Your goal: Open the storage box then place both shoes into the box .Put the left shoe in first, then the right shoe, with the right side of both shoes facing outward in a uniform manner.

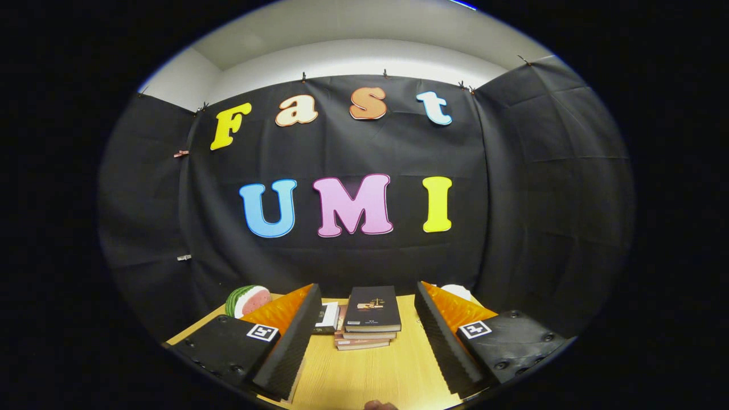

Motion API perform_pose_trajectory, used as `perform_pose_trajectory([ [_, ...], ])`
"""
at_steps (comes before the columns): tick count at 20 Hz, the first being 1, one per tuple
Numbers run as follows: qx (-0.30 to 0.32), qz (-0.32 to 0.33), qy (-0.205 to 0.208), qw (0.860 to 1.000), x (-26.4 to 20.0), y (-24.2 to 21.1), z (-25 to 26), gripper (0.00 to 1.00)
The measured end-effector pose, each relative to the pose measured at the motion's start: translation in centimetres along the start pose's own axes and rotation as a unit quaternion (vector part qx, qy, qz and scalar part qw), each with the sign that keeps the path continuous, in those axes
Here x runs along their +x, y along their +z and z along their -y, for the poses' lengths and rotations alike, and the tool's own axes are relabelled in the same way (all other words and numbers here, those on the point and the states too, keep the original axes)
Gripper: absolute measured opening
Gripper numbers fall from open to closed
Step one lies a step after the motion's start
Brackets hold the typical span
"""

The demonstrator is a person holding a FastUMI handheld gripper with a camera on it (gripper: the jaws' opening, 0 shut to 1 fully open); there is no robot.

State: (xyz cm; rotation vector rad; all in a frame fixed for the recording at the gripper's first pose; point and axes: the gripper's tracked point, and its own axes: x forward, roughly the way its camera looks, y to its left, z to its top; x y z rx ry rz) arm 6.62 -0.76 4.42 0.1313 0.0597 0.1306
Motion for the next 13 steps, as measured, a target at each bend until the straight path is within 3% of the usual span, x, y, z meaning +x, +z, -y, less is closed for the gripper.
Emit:
perform_pose_trajectory([
  [4,-0.005,-0.023,0.009,1.000,-1.2,-2.3,-1.4,0.99],
  [6,0.004,-0.023,-0.010,1.000,-1.2,-2.0,-0.8,0.99],
  [13,-0.007,0.016,-0.017,1.000,-3.7,-2.2,-2.0,0.99],
])
